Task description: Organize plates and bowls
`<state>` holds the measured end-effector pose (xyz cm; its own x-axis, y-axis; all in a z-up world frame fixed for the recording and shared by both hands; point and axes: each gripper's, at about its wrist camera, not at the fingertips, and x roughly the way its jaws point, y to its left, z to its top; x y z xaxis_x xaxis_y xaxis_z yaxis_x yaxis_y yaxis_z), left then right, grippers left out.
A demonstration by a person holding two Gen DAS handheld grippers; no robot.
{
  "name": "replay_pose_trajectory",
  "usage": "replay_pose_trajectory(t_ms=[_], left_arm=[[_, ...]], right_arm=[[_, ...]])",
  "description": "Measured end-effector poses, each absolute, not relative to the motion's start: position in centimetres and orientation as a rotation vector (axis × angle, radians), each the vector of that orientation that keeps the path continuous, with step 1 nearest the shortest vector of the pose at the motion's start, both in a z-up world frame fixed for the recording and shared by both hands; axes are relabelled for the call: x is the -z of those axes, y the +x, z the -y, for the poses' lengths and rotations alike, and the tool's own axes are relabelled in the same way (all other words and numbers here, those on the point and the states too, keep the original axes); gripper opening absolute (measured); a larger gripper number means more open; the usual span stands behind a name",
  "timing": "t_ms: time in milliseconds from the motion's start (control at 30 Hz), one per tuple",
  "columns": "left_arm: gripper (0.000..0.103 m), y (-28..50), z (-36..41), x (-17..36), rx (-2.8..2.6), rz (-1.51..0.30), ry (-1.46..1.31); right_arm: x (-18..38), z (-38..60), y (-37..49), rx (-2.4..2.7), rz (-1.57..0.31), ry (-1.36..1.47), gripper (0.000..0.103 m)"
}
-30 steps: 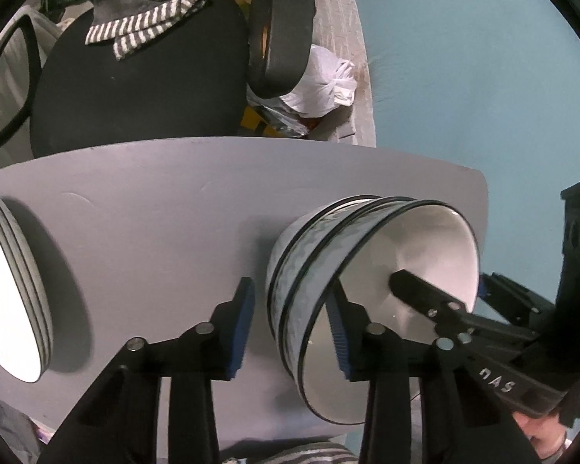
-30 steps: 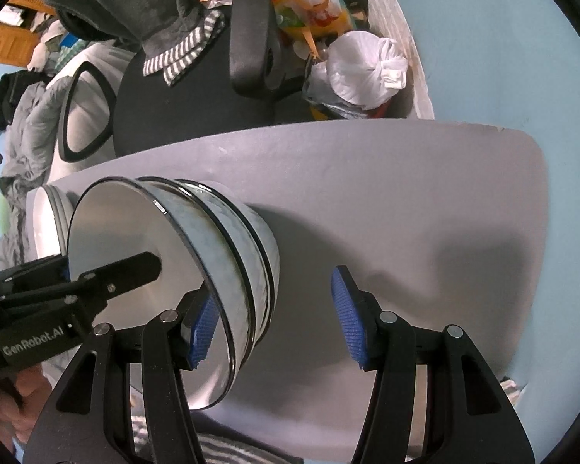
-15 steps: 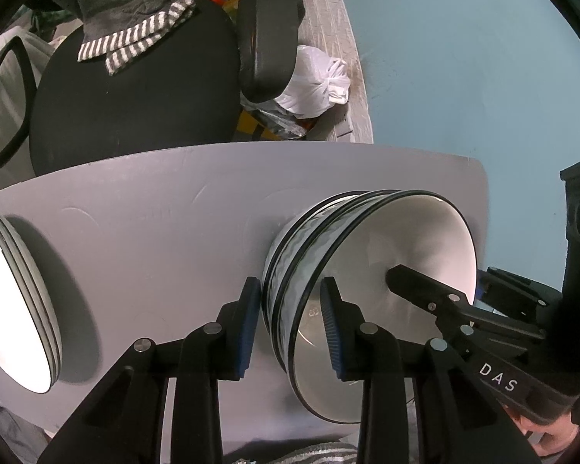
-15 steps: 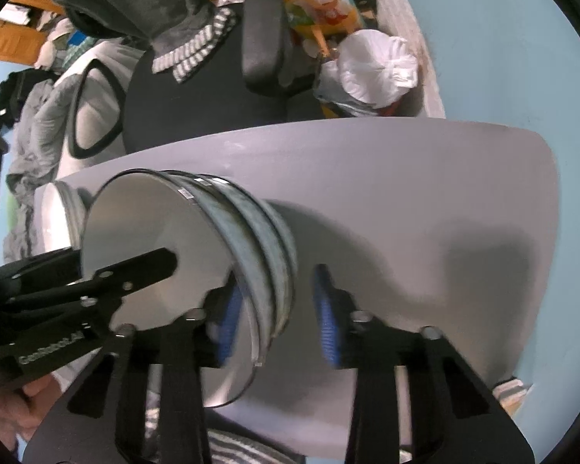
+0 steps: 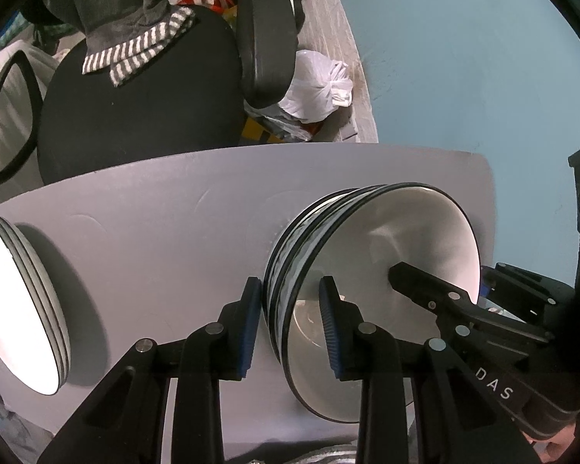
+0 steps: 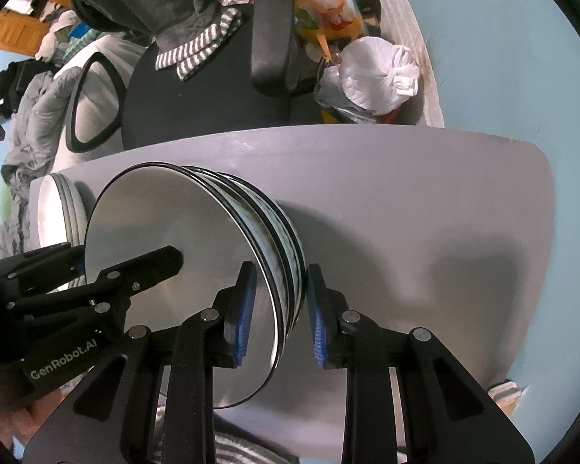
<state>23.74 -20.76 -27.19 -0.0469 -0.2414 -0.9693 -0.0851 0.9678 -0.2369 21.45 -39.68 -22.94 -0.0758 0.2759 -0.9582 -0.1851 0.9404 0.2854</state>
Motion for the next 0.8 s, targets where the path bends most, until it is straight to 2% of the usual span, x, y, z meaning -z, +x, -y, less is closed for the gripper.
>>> replay_pose_trajectory(t_ms=[200,400,800], left_arm=[[0.027,23.6,21.1,27.1,0.131,-1.610,-0.207],[0.023,23.4,20.9,27.1,0.132,-1.606,-0.204],[0.022,22.5,20.1,27.0,0.118,-1.630,-0.196]], right_arm=[[22.9,39.6,21.5,-0.367,-1.602,0.057,0.024],[22.8,39.8,21.3,-0.361,-1.598,0.077,0.021],[22.7,39.0,20.8,-0.362,-1.617,0.083,0.015]])
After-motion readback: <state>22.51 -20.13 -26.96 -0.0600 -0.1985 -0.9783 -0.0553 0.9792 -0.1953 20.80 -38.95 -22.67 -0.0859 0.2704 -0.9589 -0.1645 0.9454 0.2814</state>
